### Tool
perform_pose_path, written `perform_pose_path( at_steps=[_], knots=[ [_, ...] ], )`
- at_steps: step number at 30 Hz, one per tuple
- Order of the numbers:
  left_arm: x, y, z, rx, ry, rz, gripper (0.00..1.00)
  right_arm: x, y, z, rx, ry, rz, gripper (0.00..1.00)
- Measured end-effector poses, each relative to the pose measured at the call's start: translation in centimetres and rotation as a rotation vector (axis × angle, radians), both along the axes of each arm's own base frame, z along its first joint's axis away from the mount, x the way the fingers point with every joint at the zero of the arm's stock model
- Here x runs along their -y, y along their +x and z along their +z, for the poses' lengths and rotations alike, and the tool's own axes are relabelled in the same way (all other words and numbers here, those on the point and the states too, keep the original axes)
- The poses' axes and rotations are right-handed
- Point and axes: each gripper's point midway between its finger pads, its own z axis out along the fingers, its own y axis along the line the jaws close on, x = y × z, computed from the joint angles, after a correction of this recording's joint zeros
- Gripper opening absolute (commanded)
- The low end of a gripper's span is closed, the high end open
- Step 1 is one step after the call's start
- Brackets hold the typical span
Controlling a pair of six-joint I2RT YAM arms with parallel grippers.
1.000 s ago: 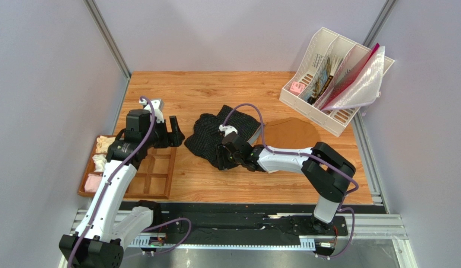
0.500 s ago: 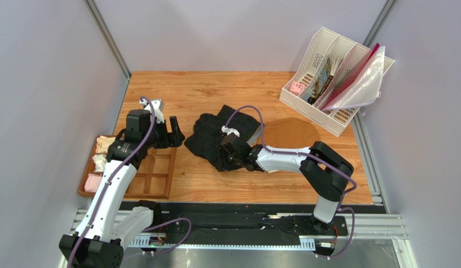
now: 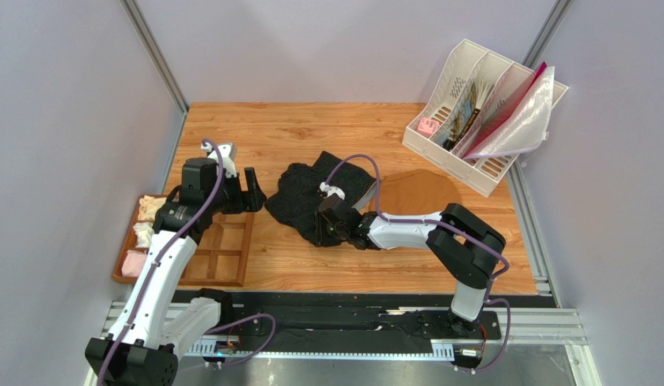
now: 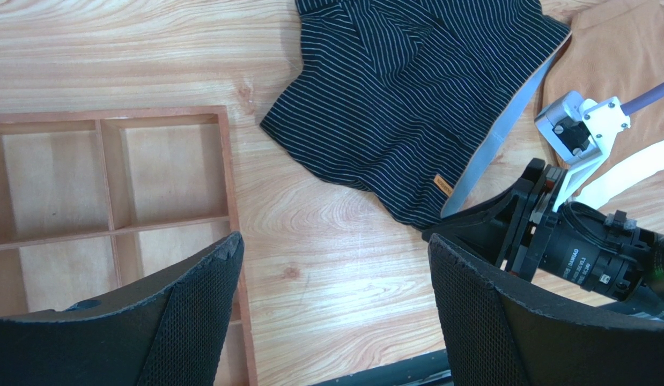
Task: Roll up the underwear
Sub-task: Move the underwear to the center of the board.
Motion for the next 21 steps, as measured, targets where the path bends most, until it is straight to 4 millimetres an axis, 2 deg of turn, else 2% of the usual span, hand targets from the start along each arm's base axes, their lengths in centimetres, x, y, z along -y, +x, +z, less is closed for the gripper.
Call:
perform_pose_path(
  at_steps=[1, 2, 3, 9, 13, 16, 17, 18, 21],
  knots=[
    [0.0, 0.0, 0.0, 0.000, 0.001, 0.001, 0.88, -0.1, -0.1, 0.0, 0.001, 0.002, 0.002, 0.12],
    [0.0, 0.0, 0.0, -0.001, 0.001, 0.001, 0.88, -0.2, -0.2, 0.0, 0.000, 0.006, 0.001, 0.03],
    [0.0, 0.0, -0.1, -0.002, 0.001, 0.001, 0.88, -0.2, -0.2, 0.0, 0.001, 0.008, 0.002, 0.00],
    [-0.3, 0.0, -0.3, -0.004, 0.009, 0.021, 0.86, 0.0, -0.6, -0.3, 0.005, -0.005, -0.003, 0.00],
    [-0.2, -0.1, -0.3, -0.004, 0.023, 0.044, 0.86, 1.3, -2.3, -0.6, 0.017, -0.044, 0.002, 0.00],
    [1.5, -0.5, -0.5, -0.009, 0.006, 0.014, 0.85, 3.1, -4.3, -0.5, 0.016, -0.063, 0.004, 0.00],
    [2.1, -0.7, -0.7, -0.015, -0.002, 0.004, 0.84, 4.4, -5.1, -0.4, 0.010, -0.073, -0.003, 0.00],
    [2.9, -1.0, -1.3, -0.026, -0.007, -0.011, 0.83, 4.5, -5.3, -0.5, 0.009, -0.075, 0.000, 0.00],
    [4.5, -1.6, -3.7, -0.078, -0.004, -0.030, 0.81, 6.5, -6.6, -0.7, -0.003, -0.088, -0.018, 0.00]
  ],
)
